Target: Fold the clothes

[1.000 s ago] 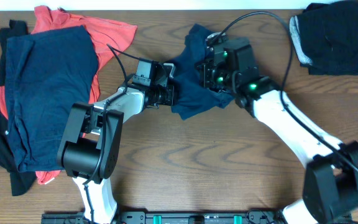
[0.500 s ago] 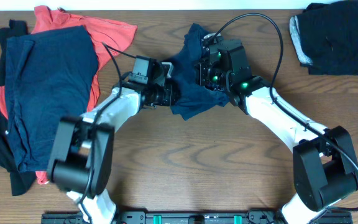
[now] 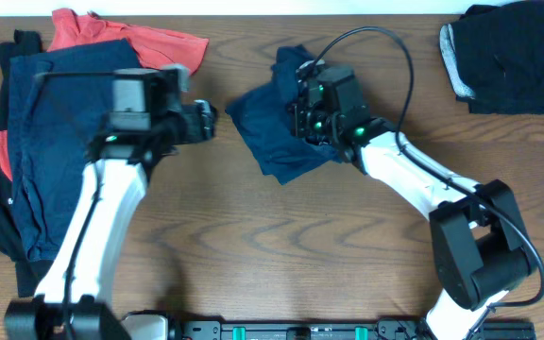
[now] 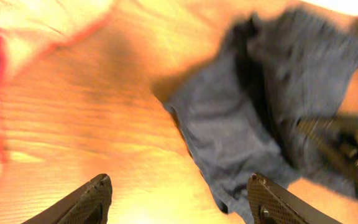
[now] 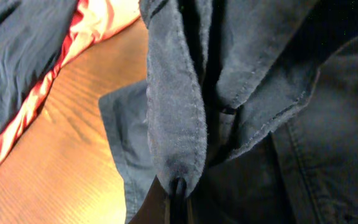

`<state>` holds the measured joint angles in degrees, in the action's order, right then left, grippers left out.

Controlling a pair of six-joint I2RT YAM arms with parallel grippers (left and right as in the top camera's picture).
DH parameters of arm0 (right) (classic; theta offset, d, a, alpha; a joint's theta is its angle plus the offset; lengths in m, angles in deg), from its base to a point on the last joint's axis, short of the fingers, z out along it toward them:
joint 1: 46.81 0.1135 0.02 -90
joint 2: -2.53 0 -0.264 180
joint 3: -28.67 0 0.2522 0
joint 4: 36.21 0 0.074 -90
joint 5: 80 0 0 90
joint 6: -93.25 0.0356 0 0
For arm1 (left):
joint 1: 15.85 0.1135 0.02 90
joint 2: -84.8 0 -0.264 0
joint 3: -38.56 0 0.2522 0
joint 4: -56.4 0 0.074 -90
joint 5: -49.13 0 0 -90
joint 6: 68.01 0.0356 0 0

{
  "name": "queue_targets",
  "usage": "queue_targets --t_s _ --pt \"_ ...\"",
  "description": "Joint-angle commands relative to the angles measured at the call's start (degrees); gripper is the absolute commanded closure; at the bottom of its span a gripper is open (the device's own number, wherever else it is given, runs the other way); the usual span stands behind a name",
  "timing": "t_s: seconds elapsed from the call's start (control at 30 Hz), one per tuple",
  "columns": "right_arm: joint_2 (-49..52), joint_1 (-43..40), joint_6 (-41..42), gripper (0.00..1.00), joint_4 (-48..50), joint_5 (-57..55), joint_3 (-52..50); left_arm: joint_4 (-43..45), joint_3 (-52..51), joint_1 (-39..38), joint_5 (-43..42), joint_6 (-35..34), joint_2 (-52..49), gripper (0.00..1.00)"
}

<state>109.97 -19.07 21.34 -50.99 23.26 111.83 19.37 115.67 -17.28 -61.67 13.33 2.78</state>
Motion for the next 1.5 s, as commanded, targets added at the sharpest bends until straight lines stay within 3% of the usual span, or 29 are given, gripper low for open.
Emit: queue_targets --t_s 0.0,0.07,0.17,0.27,0.47,0.7,0.8,0.93,1.27,1.47 --pt "0.59 2.91 0.26 0.86 0.44 0.48 1.03 -0.48 0.15 2.8 1.18 -0.46 1.51 0.28" --pt "0.59 4.79 -1.03 0.59 1.16 0.46 1.03 -0.94 0.15 4.0 1.18 -0.46 1.36 0.28" --pt "0.59 6.67 -3.91 0.28 2.19 0.48 1.03 -1.14 0.15 4.26 1.18 -0.42 0.55 0.25" --pt "0.26 7.61 -6.62 0.15 2.95 0.5 1.16 -1.14 0.15 4.26 1.2 -0.42 -0.52 0.21" --pt "-2.4 4.7 -7.19 0.15 -1.05 0.46 1.97 -1.14 0.15 4.26 1.22 -0.39 -2.25 0.21" --pt "-2.54 -0.57 -9.99 0.21 -9.49 0.68 2.49 -1.14 0.15 4.24 1.2 -0.42 -3.76 0.21" --pt "-2.54 -0.68 -14.4 0.13 -13.27 0.61 2.47 -1.11 0.09 4.26 1.49 -0.39 -4.15 0.2" --pt "-1.75 -0.46 -16.94 0.11 -17.73 -3.17 2.47 -1.09 0.09 4.26 2.47 -0.39 -4.17 0.16" --pt "3.21 -0.48 -17.31 0.15 -18.18 -4.94 2.47 -1.09 0.09 4.26 2.49 -0.39 -4.17 0.15" --pt "5.46 -2.58 -15.1 0.09 -17.79 -7.5 2.47 -1.09 0.09 4.26 2.49 -0.39 -4.2 0.09"
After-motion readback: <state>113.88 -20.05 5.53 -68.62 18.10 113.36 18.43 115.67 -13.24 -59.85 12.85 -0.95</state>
